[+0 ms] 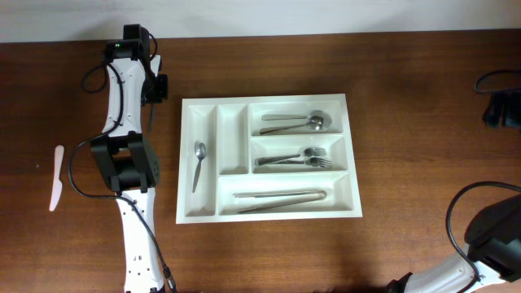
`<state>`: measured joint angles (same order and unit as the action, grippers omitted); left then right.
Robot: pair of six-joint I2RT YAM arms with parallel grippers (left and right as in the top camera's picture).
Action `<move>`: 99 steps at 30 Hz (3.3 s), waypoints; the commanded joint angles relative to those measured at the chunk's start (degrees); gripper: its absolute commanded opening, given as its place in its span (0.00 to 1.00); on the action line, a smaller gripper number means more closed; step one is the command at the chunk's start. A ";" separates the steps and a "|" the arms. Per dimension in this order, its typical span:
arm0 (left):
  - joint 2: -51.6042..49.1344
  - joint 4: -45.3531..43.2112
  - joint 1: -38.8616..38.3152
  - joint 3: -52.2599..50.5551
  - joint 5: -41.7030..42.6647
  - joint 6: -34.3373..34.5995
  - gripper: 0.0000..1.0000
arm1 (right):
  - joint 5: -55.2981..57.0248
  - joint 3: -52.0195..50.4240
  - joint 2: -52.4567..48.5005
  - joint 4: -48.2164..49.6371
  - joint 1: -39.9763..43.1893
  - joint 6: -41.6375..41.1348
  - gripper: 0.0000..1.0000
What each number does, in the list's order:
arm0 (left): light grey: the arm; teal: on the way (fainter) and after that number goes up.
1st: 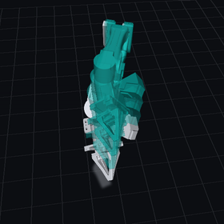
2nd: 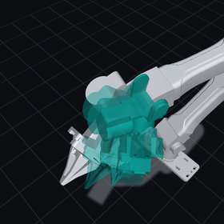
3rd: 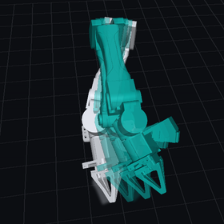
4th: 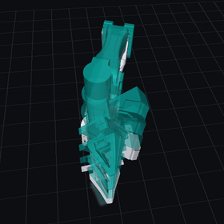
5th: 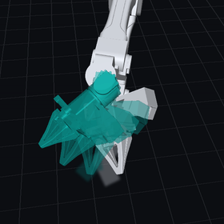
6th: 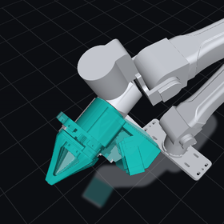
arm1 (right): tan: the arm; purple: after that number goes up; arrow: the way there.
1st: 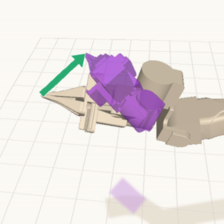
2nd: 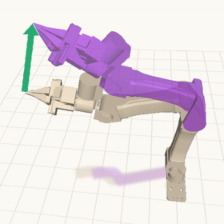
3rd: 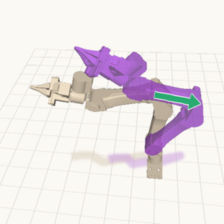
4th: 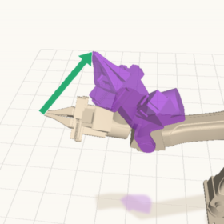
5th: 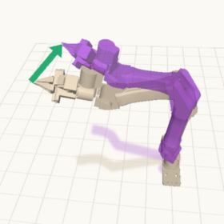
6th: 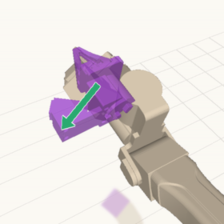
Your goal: Pack container
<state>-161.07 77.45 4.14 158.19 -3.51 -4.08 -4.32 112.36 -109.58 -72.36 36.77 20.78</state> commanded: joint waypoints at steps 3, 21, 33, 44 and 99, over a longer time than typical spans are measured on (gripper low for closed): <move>-2.16 -0.39 0.13 -0.70 -0.85 -0.72 0.19 | 0.09 0.02 0.09 0.00 0.37 -0.44 0.99; -2.08 -0.31 0.07 -0.20 -0.39 0.63 0.15 | 0.09 0.02 0.09 0.00 0.37 -0.44 0.99; -2.08 -0.31 0.07 0.28 0.31 1.90 0.13 | 0.09 0.02 0.09 0.00 0.37 -0.44 0.99; -2.08 -0.79 0.09 0.28 0.26 1.90 0.99 | 0.09 0.02 0.09 0.00 0.37 -0.46 0.99; -2.08 -6.49 2.19 0.66 6.34 10.08 0.24 | 0.11 0.02 0.09 0.00 0.37 -0.46 0.99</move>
<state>-161.82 71.05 6.28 158.50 1.13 5.85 -4.32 112.36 -109.58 -72.36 36.77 20.78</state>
